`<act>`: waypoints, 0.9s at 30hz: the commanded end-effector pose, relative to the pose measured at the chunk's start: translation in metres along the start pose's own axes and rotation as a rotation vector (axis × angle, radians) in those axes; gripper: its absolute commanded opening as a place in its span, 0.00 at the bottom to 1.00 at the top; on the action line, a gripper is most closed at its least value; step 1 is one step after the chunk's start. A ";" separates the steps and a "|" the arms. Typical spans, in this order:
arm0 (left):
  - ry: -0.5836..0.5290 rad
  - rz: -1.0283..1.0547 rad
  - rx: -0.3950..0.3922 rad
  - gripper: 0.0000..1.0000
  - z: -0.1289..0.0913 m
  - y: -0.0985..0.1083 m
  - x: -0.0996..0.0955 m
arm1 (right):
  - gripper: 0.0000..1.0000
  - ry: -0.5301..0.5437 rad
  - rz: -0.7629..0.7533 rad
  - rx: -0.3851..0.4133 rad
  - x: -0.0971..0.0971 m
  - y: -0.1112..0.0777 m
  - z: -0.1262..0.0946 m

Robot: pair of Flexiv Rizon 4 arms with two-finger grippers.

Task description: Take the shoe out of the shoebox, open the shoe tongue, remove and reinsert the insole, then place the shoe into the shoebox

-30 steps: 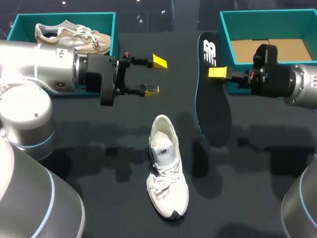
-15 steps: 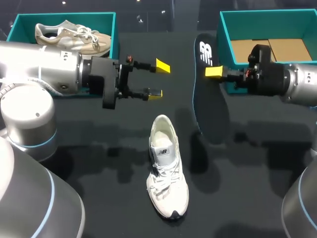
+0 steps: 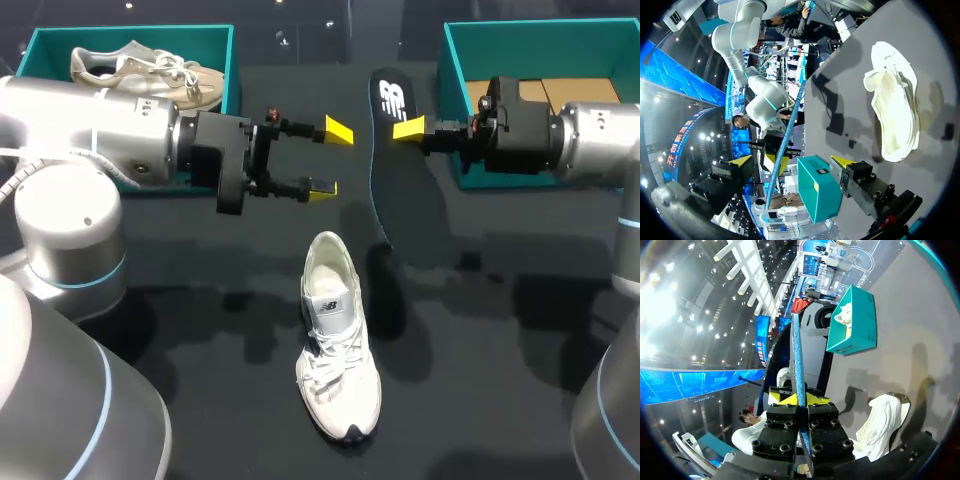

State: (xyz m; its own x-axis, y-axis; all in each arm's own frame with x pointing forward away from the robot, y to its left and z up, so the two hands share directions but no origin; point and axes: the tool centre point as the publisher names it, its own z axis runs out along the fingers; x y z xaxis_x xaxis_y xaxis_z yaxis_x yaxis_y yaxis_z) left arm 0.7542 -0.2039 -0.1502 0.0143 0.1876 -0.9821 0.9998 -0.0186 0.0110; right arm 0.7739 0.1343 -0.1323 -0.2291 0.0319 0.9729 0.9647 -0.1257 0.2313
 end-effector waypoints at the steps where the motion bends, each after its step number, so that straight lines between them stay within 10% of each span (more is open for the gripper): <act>1: 0.007 0.012 0.001 1.00 0.004 0.000 0.000 | 0.00 -0.002 0.001 0.002 -0.001 -0.001 0.000; 17: -0.015 -0.032 -0.079 0.98 0.032 0.006 0.008 | 0.00 -0.049 0.254 -0.072 -0.017 0.007 0.020; 27: -0.036 -0.038 -0.089 0.45 0.037 0.010 0.006 | 0.00 -0.079 0.334 -0.077 -0.024 0.007 0.026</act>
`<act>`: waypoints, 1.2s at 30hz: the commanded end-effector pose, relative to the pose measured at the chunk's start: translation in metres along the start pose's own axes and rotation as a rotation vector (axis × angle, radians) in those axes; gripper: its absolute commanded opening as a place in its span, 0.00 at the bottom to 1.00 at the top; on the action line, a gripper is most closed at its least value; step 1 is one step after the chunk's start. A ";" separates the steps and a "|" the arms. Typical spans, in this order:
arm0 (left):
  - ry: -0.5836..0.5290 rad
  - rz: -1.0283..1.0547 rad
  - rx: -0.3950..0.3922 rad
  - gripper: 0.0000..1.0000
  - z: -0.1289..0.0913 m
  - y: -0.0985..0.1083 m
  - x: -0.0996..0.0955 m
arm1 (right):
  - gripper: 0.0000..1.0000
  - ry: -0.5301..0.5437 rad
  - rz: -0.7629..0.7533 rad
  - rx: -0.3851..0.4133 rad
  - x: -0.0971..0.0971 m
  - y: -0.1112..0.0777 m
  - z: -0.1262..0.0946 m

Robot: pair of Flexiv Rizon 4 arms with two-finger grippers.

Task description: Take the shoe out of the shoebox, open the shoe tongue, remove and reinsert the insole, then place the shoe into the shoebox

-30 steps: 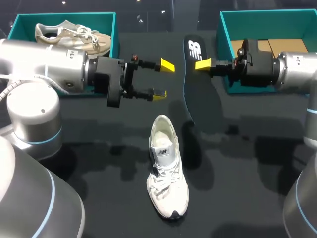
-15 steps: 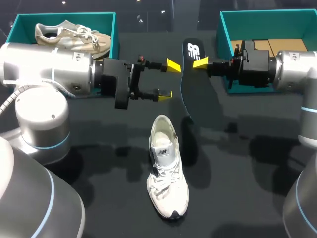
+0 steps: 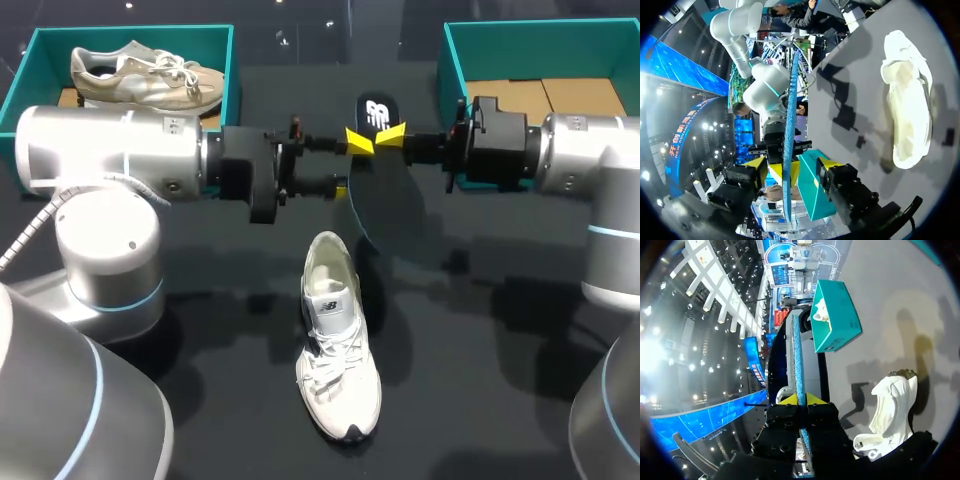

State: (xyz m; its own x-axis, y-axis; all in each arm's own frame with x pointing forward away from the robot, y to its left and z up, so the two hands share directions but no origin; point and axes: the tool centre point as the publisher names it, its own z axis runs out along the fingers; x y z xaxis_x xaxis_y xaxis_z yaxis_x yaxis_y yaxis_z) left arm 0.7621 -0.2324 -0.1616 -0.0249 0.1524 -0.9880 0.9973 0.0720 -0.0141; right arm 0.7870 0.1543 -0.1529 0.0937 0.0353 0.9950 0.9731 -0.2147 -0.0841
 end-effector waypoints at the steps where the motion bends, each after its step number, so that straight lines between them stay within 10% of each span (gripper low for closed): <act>1: -0.001 0.002 -0.004 0.45 0.007 0.001 0.001 | 0.00 -0.028 0.021 -0.002 -0.001 0.002 0.005; 29: -0.002 0.018 -0.053 0.27 0.023 0.002 0.004 | 0.00 -0.081 0.055 -0.030 -0.008 0.005 0.011; 36: -0.002 0.017 -0.054 0.01 0.026 0.003 0.005 | 0.00 -0.079 0.058 -0.034 -0.009 0.006 0.010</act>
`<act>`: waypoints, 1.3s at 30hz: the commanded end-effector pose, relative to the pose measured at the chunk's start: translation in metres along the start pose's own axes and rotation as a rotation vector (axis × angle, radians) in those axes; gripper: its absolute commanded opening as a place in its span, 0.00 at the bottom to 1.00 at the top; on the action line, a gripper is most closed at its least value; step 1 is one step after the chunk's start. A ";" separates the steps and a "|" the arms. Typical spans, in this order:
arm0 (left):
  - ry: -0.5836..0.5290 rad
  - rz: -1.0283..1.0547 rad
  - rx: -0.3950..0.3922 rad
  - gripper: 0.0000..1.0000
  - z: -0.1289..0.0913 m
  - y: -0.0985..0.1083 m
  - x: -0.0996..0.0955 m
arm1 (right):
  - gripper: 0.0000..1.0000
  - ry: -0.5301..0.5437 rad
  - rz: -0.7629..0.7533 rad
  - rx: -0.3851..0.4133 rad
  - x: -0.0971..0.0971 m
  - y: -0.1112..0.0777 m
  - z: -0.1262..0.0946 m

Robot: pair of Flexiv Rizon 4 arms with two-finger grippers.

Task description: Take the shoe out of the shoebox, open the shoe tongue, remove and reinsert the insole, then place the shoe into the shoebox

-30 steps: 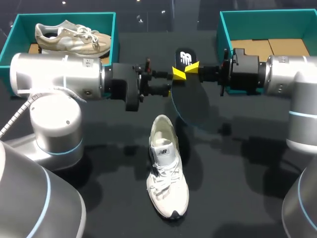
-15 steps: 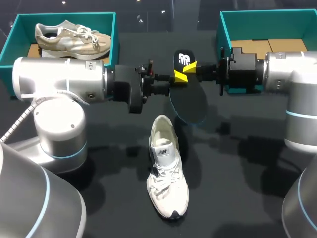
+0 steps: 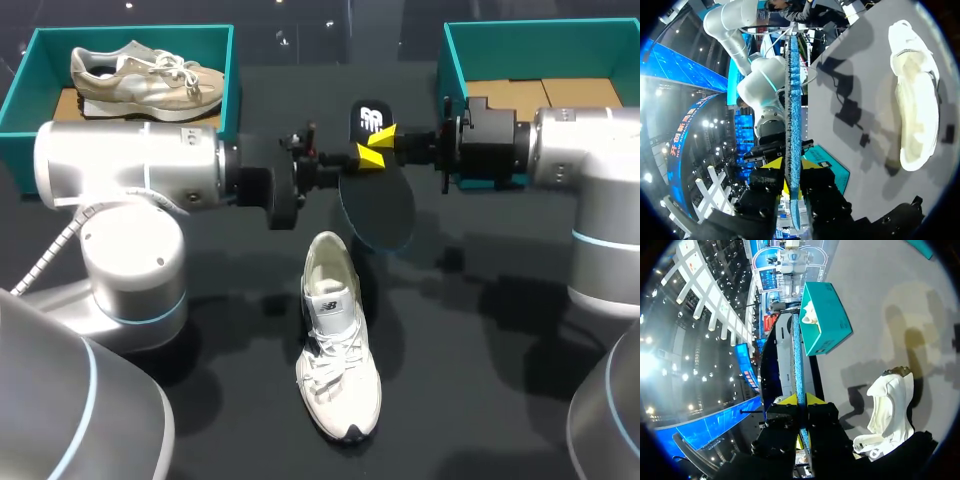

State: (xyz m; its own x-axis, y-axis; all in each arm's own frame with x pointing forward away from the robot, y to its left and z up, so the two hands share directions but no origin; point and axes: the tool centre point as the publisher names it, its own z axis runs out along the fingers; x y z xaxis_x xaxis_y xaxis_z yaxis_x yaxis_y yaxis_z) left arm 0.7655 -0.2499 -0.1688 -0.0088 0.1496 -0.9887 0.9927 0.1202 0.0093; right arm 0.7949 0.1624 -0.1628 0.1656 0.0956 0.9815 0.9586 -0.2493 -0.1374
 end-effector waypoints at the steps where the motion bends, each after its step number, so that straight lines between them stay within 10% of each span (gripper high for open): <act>1: 0.003 0.002 -0.002 0.00 0.008 0.001 0.001 | 0.00 -0.003 0.002 -0.003 0.000 0.000 0.000; 9: 0.002 0.001 -0.001 0.00 0.005 0.001 0.001 | 0.04 0.003 0.002 -0.011 -0.001 0.001 -0.002; 11: 0.000 0.001 -0.002 0.00 0.000 0.001 0.000 | 0.46 0.007 -0.001 -0.017 -0.001 0.001 -0.004; 12: -0.001 0.002 -0.003 0.00 -0.002 0.001 0.000 | 0.88 0.008 -0.002 -0.018 -0.001 0.000 -0.005; 13: -0.002 0.002 -0.006 0.00 -0.005 0.001 0.001 | 1.00 0.012 -0.007 -0.021 -0.001 0.000 -0.007; 39: 0.126 -0.375 -0.028 0.00 -0.083 0.006 0.011 | 1.00 0.026 -0.064 -0.087 -0.011 -0.022 -0.052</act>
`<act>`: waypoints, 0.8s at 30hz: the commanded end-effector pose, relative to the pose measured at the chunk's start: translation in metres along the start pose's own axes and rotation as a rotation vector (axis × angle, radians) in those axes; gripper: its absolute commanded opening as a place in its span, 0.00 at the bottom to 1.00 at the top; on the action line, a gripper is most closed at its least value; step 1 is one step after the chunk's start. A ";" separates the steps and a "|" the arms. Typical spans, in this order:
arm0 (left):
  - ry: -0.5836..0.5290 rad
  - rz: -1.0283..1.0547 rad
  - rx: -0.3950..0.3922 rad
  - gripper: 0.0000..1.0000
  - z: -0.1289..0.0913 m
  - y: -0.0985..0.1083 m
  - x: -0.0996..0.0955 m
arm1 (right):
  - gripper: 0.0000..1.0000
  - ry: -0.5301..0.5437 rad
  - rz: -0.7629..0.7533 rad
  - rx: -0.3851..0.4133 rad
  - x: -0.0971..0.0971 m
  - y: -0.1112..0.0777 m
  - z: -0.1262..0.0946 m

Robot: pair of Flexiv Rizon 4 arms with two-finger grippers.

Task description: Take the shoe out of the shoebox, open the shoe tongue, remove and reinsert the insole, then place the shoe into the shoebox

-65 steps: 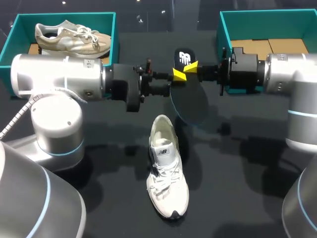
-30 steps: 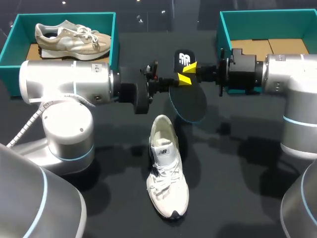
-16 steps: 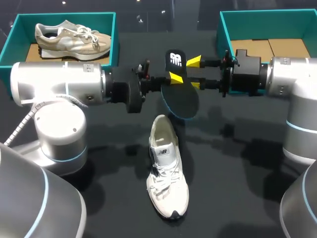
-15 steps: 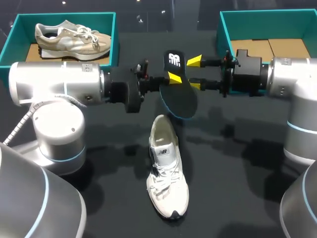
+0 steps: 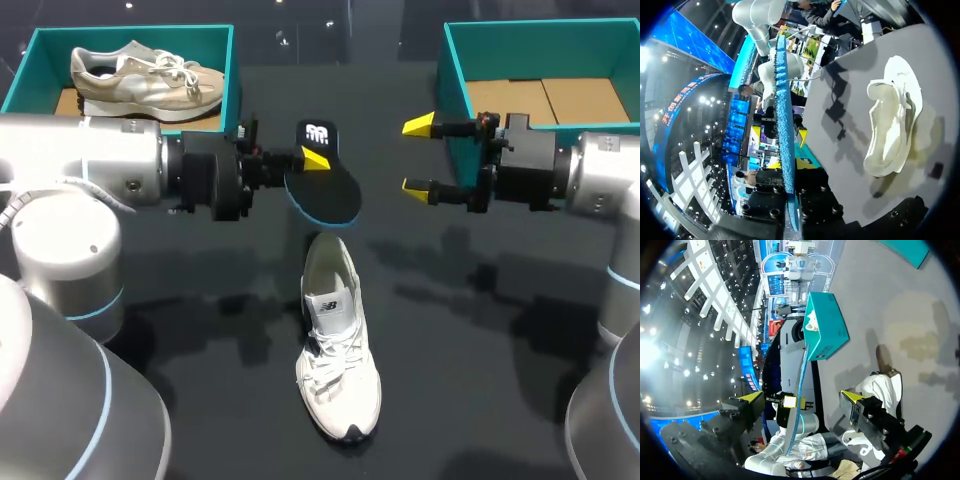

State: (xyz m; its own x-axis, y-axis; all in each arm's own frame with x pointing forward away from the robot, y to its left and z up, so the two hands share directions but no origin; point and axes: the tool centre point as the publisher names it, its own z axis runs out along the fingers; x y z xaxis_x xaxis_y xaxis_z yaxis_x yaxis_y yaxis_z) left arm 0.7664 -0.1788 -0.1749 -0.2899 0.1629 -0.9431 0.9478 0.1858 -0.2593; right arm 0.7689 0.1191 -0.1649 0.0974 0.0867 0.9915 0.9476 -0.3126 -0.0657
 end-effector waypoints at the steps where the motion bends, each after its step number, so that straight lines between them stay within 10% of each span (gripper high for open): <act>1: 0.086 -0.158 -0.011 0.00 -0.016 -0.004 -0.004 | 1.00 -0.002 -0.001 -0.015 0.000 -0.007 -0.005; 5: 0.130 -0.452 0.038 0.00 -0.021 -0.002 -0.007 | 1.00 -0.002 -0.001 -0.015 0.000 -0.007 -0.005; 24: 0.130 -0.452 0.038 0.00 -0.021 -0.002 -0.007 | 1.00 -0.002 -0.001 -0.015 0.000 -0.007 -0.005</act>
State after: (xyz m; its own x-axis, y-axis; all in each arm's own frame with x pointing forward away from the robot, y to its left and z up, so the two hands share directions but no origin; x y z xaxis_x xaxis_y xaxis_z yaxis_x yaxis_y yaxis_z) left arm 0.7622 -0.1584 -0.1631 -0.6871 0.1904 -0.7012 0.7256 0.2297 -0.6486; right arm 0.7609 0.1159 -0.1635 0.0949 0.0850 0.9918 0.9432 -0.3264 -0.0623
